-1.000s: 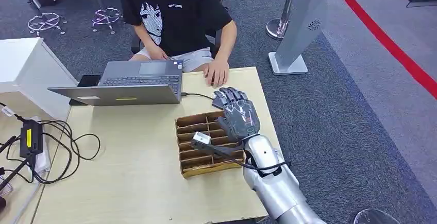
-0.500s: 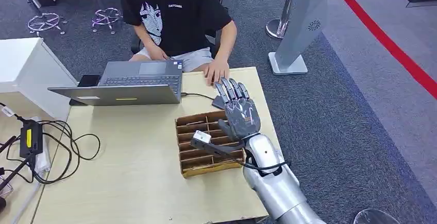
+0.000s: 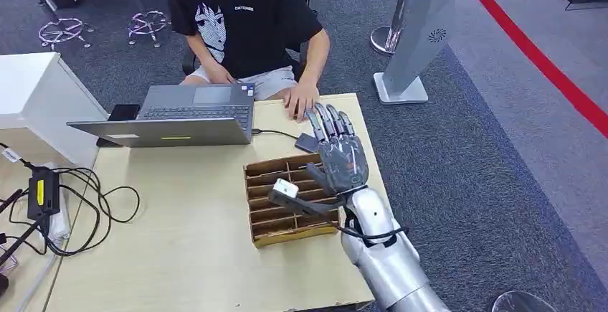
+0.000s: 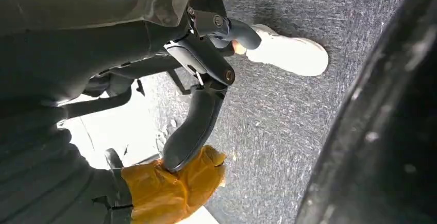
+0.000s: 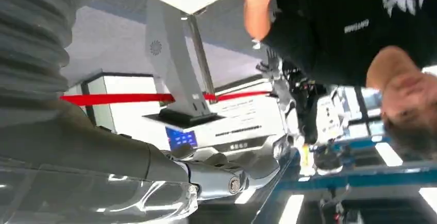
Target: Pass the card to the sensor for recognition and then transmit it.
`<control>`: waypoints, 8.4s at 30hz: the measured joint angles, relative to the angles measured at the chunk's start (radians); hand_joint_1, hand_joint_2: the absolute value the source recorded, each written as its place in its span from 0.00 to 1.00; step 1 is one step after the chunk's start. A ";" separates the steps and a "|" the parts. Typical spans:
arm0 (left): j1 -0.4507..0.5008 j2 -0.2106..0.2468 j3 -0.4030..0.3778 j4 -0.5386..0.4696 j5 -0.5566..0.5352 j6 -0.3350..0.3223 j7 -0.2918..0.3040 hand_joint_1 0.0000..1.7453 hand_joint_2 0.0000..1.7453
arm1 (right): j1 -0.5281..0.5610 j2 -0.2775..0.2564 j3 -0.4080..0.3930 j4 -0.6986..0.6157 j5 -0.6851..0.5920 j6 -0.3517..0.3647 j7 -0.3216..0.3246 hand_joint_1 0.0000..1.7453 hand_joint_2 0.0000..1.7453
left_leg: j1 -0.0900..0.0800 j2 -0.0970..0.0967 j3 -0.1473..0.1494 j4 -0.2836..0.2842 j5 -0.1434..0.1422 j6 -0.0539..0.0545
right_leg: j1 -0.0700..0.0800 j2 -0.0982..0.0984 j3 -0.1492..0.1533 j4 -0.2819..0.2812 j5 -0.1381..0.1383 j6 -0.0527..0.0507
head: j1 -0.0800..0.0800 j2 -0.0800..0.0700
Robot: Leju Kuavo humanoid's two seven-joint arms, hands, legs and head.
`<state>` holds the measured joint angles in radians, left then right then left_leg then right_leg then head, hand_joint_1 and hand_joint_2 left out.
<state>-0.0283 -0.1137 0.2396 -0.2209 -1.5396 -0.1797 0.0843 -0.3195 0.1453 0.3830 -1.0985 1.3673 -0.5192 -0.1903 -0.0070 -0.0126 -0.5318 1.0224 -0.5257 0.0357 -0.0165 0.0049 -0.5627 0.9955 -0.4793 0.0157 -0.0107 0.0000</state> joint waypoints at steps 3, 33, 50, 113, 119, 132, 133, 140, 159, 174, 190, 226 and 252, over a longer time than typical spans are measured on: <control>0.000 0.000 0.000 0.000 0.000 0.000 0.000 0.00 1.00 | 0.016 0.000 -0.017 -0.051 -0.015 0.000 -0.017 0.00 1.00 | 0.000 0.000 0.000 0.000 0.000 0.000 | 0.000 0.000 0.000 0.000 0.000 0.000 | 0.000 0.000; -0.002 0.002 -0.024 0.000 0.000 -0.001 -0.001 0.00 1.00 | -0.022 -0.005 0.027 0.056 -0.007 0.092 -0.021 0.00 1.00 | 0.000 0.000 0.000 0.000 0.000 0.000 | 0.000 0.000 0.000 0.000 0.000 0.000 | 0.000 0.000; -0.010 0.003 -0.071 0.000 0.000 -0.011 -0.002 0.00 1.00 | -0.126 0.014 0.052 0.294 0.084 0.012 0.064 0.00 1.00 | 0.000 0.000 0.000 0.000 0.000 0.000 | 0.000 0.000 0.000 0.000 0.000 0.000 | 0.000 0.000; -0.012 0.006 -0.094 0.000 0.000 -0.010 -0.004 0.00 1.00 | -0.113 0.012 -0.031 0.304 0.109 -0.019 0.052 0.99 1.00 | 0.000 0.000 0.002 0.000 0.000 0.000 | 0.000 0.000 0.002 0.000 0.000 0.000 | 0.000 0.000; -0.012 0.006 -0.095 0.000 0.000 -0.010 -0.004 0.00 1.00 | -0.112 0.011 -0.033 0.299 0.107 -0.019 0.052 1.00 1.00 | 0.000 0.000 0.002 0.000 0.000 0.000 | 0.000 0.000 0.002 0.000 0.000 0.000 | 0.000 0.000; -0.011 0.007 -0.097 0.000 0.000 -0.010 -0.005 0.00 1.00 | -0.054 -0.015 -0.065 -0.138 -0.055 0.063 -0.026 1.00 1.00 | 0.000 0.000 0.001 0.000 0.000 0.000 | 0.000 0.000 0.001 0.000 0.000 0.000 | 0.000 0.000; -0.011 0.008 -0.097 0.000 0.000 -0.010 -0.005 0.00 1.00 | -0.051 -0.018 -0.071 -0.182 -0.077 0.075 -0.037 1.00 1.00 | 0.000 0.000 0.001 0.000 0.000 0.000 | 0.000 0.000 0.001 0.000 0.000 0.000 | 0.000 0.000; -0.011 0.008 -0.098 0.000 0.000 -0.011 -0.010 0.00 1.00 | -0.040 -0.024 -0.108 -0.354 -0.312 0.174 -0.142 1.00 1.00 | 0.000 0.000 0.001 0.000 0.000 0.000 | 0.000 0.000 0.001 0.000 0.000 0.000 | 0.000 0.000; -0.026 0.015 -0.176 0.000 0.000 -0.027 -0.016 0.00 1.00 | -0.280 0.050 -0.076 -0.137 -0.224 0.307 -0.052 1.00 1.00 | 0.000 0.000 0.001 0.000 0.001 -0.001 | 0.000 0.000 0.001 0.002 0.001 -0.001 | 0.000 0.000; -0.031 0.020 -0.218 0.000 0.000 -0.032 -0.024 0.00 1.00 | -0.358 0.088 -0.034 0.030 -0.222 0.293 -0.043 1.00 1.00 | 0.000 -0.001 0.001 0.000 0.001 -0.001 | 0.000 -0.001 0.001 0.002 0.000 -0.001 | 0.000 0.000; -0.031 0.021 -0.220 0.000 0.000 -0.031 -0.023 0.00 1.00 | -0.317 0.069 -0.041 -0.062 -0.208 0.267 -0.035 0.00 1.00 | 0.000 -0.001 0.001 0.000 0.001 -0.001 | 0.000 -0.001 0.001 0.002 0.000 -0.001 | 0.000 0.000; -0.022 0.022 -0.181 0.008 0.000 -0.010 -0.010 0.00 1.00 | -0.078 -0.184 -0.967 -0.161 -0.681 0.312 -0.266 0.00 1.00 | -0.001 -0.002 0.001 0.000 0.000 0.000 | -0.001 -0.002 0.001 0.000 0.000 0.000 | 0.000 0.000; -0.024 0.022 -0.195 0.008 0.000 -0.014 -0.004 0.00 1.00 | 0.123 -0.335 -1.562 0.745 -0.831 0.413 -0.137 0.00 1.00 | -0.001 -0.003 0.001 -0.002 -0.001 -0.001 | 0.000 -0.004 0.001 -0.001 -0.001 -0.001 | 0.000 0.000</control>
<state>-0.0521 -0.0919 0.0446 -0.2129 -1.5396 -0.1942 0.0805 -0.1964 -0.1896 -1.1789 -0.3534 0.5358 -0.1065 -0.3277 -0.0079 -0.0160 -0.5309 1.0209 -0.5268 0.0351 -0.0168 0.0011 -0.5622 0.9944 -0.4807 0.0150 -0.0107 0.0000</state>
